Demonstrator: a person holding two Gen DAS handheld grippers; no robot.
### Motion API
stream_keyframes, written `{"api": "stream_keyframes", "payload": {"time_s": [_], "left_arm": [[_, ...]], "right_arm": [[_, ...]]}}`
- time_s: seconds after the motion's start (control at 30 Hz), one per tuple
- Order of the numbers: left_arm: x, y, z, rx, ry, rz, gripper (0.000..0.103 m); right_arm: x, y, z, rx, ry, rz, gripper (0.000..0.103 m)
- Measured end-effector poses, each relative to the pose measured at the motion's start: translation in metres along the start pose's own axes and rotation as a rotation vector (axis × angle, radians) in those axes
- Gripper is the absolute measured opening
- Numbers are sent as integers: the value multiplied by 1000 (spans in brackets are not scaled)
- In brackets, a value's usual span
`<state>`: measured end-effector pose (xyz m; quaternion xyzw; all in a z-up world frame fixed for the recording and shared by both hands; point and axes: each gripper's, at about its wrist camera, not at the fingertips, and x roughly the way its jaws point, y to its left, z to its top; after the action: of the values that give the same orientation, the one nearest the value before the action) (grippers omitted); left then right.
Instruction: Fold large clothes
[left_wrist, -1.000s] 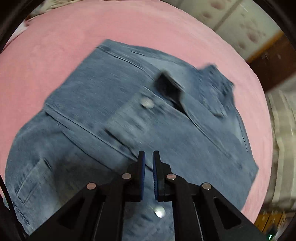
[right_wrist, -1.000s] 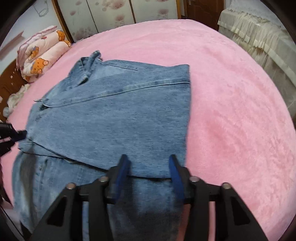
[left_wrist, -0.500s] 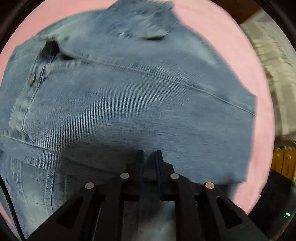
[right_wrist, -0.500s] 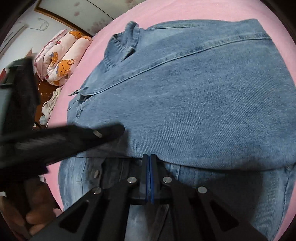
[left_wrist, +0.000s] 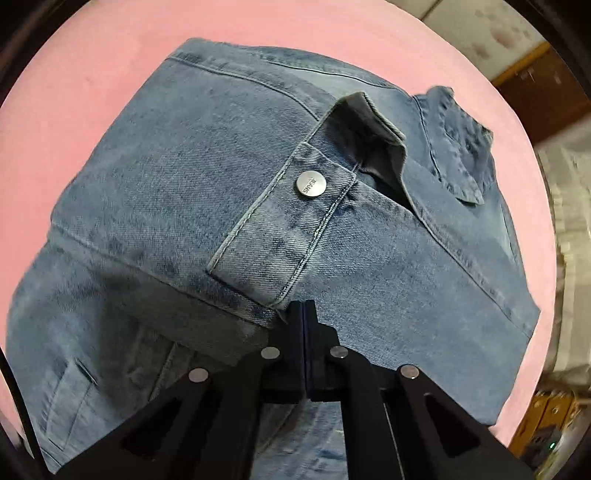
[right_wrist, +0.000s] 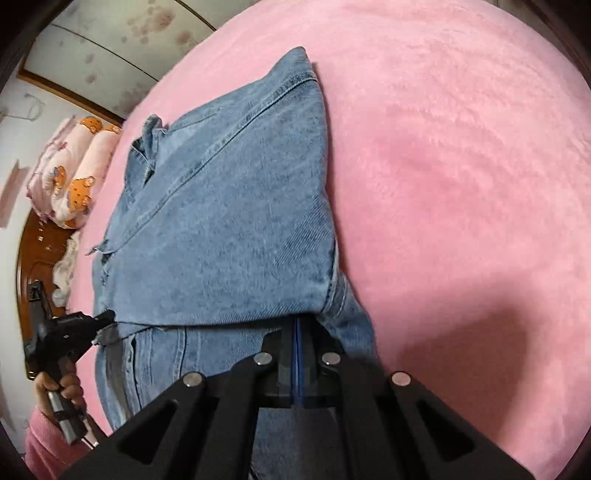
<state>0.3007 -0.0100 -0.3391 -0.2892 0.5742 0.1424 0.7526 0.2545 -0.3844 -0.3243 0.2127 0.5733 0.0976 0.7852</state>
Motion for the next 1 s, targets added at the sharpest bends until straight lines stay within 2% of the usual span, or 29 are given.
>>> {"api": "stream_keyframes", "payload": {"time_s": [0.03, 0.1, 0.13, 0.17, 0.27, 0.33, 0.37, 0.47, 0.57, 0.67, 0.73, 0.8, 0.87, 0.93, 1.0], "left_arm": [[1, -3, 0, 16, -2, 24, 1], [-1, -23, -7, 69, -3, 104, 1], [-1, -31, -10, 85, -5, 125, 4], [-6, -40, -13, 107, -9, 133, 4], [-19, -72, -22, 167, -35, 59, 5], [-18, -92, -24, 208, -40, -9, 7], [-13, -103, -24, 232, -43, -48, 7], [6, -121, -14, 257, -49, -89, 7], [24, -126, 4, 204, -72, -127, 7], [40, -134, 16, 151, -101, -170, 7], [48, -139, 26, 146, -120, -168, 7], [48, -137, 33, 162, -146, -126, 7], [44, -131, 39, 178, -198, -64, 7], [34, -112, 48, 177, -261, 45, 7], [31, -90, 59, 141, -275, 83, 7]], "right_arm": [[1, 9, -1, -23, 5, -29, 0], [1, 25, -3, -71, 28, -26, 0], [-1, 33, -5, -85, 39, -1, 0], [0, 46, -7, -91, 50, 73, 0], [12, 82, -10, -135, 97, 262, 0], [24, 111, -6, -217, 108, 339, 0], [29, 123, -2, -245, 94, 351, 0], [56, 146, 24, -254, 58, 340, 0], [80, 148, 50, -207, 24, 349, 0], [99, 150, 69, -209, -13, 287, 0], [106, 146, 84, -192, -42, 274, 0], [105, 139, 96, -176, -70, 263, 0], [97, 127, 107, -168, -109, 207, 0], [91, 110, 115, -143, -125, 161, 0], [83, 91, 122, -130, -153, 110, 0]]}}
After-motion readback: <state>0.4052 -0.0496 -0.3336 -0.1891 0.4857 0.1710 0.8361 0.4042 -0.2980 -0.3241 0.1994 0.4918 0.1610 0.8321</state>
